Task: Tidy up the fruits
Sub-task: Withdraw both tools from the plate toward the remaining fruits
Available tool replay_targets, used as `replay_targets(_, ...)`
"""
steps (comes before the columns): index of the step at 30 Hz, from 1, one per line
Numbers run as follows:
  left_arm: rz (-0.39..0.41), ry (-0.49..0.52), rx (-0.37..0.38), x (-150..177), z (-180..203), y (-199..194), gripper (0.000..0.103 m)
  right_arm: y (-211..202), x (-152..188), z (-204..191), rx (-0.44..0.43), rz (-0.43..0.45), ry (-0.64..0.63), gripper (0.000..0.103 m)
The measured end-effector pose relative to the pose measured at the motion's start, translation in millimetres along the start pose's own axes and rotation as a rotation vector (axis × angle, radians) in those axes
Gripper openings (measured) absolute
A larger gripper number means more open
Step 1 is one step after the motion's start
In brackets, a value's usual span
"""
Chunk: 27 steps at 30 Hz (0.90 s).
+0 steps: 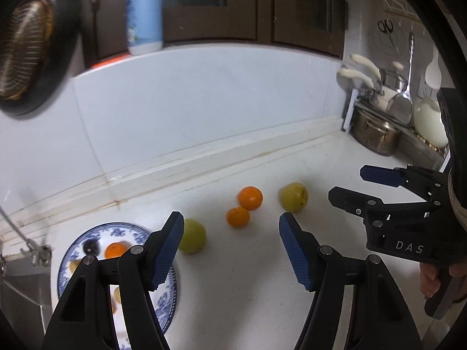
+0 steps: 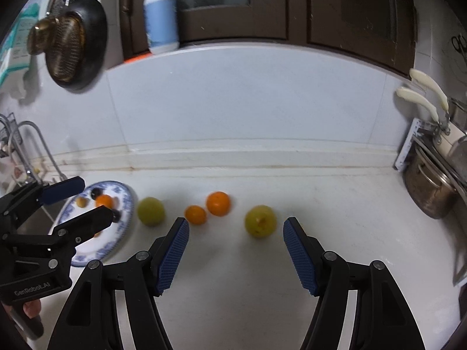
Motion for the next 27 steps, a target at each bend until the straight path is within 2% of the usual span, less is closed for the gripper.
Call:
replay_targets(7, -0.067, 0.034, 0.022, -4, 5, 41, 0.066, 33, 3, 15, 0.022, -0.059, 0.004, 0.068)
replay_targets(12, -0.118, 0.063, 0.028, -1, 8, 72, 0.066, 58, 2, 20, 0.001, -0.105, 0.009, 0.068)
replay_targets(21, -0.179, 0.096, 0.002, 0, 13, 118, 0.066, 99, 5, 28, -0.023, -0.18, 0.011, 0.068)
replay_targets(27, -0.215, 0.101, -0.025, -3, 18, 138, 0.06, 121, 5, 34, -0.037, -0.218, 0.032, 0.068)
Point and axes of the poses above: each gripper's, at about its wrist camera, not at the fingertips, and y roughly the way its jaws point, z to its right, x to its underside, the point moved 3 cm from there along y, roughly the way its jaws point, and after that the axes turned 4 degrees about -z, right-handed, at the moved point
